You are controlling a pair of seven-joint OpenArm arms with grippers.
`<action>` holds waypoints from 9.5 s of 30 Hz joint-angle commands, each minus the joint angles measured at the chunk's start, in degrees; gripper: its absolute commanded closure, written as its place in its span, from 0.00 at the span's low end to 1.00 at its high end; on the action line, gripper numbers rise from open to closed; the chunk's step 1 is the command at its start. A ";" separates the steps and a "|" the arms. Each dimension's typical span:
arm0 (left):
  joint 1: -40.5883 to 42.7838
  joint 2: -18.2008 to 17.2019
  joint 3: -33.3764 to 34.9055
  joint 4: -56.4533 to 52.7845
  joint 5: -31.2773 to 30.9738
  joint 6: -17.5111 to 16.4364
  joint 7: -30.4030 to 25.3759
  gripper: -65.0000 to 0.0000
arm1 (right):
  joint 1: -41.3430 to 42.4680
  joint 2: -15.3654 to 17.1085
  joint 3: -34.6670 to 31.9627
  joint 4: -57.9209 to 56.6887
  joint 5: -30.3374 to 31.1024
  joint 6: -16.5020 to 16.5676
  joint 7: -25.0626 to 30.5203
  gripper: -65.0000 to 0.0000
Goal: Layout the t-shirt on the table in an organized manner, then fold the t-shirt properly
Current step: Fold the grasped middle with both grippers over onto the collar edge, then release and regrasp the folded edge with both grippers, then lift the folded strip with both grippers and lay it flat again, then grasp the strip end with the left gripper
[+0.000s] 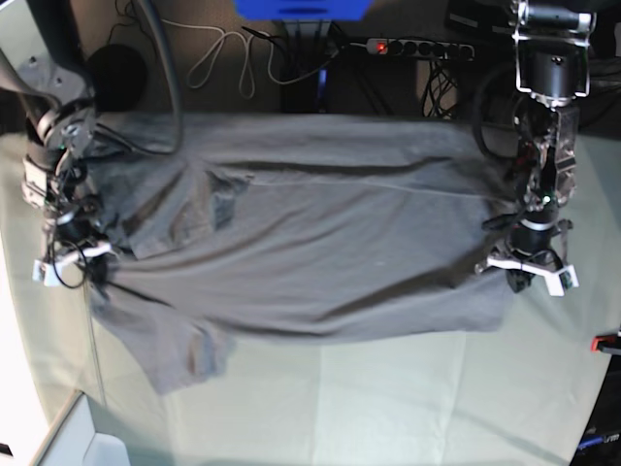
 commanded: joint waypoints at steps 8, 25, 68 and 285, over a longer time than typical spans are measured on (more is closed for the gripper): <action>2.30 -0.39 -4.67 6.25 -0.19 -0.34 -1.48 1.00 | -5.80 -7.64 2.21 24.36 1.14 0.82 1.39 1.00; 12.14 -0.30 -5.37 14.34 -0.27 -0.25 -1.56 1.00 | -19.96 -15.11 -5.08 47.21 3.69 0.82 1.57 1.00; 0.45 2.33 -10.91 5.72 0.43 -0.34 8.37 0.53 | -33.67 -5.35 -18.01 55.65 15.03 0.82 -0.10 0.45; 25.68 11.04 -13.54 27.17 0.43 -0.95 8.37 1.00 | -53.10 -13.09 -15.46 69.19 26.28 0.82 -19.62 0.44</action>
